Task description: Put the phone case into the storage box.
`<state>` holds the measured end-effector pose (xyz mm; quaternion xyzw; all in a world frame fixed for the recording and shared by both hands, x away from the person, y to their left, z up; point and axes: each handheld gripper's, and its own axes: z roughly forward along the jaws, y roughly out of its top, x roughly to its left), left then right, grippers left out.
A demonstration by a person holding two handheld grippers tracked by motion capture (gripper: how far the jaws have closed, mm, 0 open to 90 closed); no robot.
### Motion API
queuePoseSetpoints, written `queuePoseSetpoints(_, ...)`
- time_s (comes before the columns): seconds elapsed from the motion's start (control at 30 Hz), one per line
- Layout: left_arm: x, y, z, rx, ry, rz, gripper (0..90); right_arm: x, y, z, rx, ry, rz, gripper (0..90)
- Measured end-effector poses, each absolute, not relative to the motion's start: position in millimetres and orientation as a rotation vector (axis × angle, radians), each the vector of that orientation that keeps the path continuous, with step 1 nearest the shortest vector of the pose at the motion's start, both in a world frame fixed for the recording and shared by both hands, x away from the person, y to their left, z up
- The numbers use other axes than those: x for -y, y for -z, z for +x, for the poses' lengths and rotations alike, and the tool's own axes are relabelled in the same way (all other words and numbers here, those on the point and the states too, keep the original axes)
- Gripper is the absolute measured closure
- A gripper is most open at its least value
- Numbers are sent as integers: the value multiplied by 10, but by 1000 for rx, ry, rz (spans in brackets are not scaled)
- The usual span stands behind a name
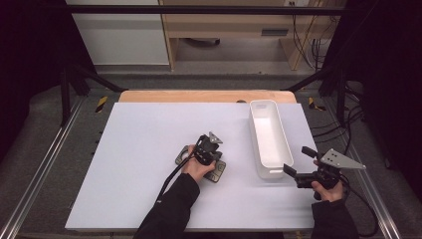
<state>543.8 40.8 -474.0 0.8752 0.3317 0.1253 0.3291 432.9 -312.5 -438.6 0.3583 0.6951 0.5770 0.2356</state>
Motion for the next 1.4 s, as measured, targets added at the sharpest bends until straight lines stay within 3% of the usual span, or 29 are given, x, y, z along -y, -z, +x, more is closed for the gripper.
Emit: queuePoseSetpoints(1.4, -627, 4685, 5129, -806, -285, 2385, 893, 3120, 4381, 4321, -1911, -1582, 978, 3)
